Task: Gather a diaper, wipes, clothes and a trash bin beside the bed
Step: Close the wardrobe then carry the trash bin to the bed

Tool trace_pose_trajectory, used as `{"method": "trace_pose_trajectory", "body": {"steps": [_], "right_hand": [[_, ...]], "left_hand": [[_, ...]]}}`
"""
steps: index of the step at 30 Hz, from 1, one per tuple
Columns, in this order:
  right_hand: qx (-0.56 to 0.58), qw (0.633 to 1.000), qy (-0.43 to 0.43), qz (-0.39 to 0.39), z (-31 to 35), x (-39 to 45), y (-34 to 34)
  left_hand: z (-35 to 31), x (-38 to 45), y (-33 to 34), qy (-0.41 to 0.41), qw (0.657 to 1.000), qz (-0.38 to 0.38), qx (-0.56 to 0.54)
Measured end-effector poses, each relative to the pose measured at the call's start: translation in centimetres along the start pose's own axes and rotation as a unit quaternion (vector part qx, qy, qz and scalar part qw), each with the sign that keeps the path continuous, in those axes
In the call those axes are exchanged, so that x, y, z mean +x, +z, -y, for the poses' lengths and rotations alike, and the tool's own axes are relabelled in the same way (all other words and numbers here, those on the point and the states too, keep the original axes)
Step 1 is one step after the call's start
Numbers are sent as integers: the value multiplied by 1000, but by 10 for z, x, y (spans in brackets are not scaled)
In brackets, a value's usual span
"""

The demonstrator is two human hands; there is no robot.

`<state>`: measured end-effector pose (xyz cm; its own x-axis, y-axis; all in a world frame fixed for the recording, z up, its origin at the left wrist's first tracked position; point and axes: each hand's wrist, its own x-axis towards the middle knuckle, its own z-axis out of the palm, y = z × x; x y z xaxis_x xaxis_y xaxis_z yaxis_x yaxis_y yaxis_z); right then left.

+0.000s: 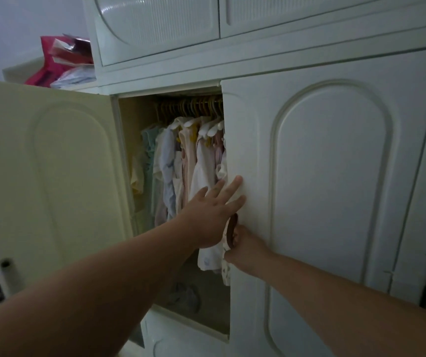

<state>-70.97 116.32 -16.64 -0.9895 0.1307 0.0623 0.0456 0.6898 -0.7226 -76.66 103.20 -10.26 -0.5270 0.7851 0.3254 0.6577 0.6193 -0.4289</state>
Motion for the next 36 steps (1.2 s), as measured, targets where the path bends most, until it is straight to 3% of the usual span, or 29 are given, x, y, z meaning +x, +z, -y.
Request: {"method": "trace_pose_trajectory", "body": {"steps": [6,11,19,25,36], "right_hand": [[-96,990,84,-60,21,-20,14],[-46,991,116,-47,47,-28,45],[-26,999,18,3,121,-43,111],[-5,999,-31,31,179,-51,165],[49,993,-107,-2,259,-59,229]], "left_hand": [[17,-10,-14,16,1000,11,-5],[40,-42,-22,0,1000,-20,3],[96,-126,-42,-51,997,-10,55],[142,-194,-64,-95,990,-47,91],[187,-282,-91,-160,962,-162,153]]}}
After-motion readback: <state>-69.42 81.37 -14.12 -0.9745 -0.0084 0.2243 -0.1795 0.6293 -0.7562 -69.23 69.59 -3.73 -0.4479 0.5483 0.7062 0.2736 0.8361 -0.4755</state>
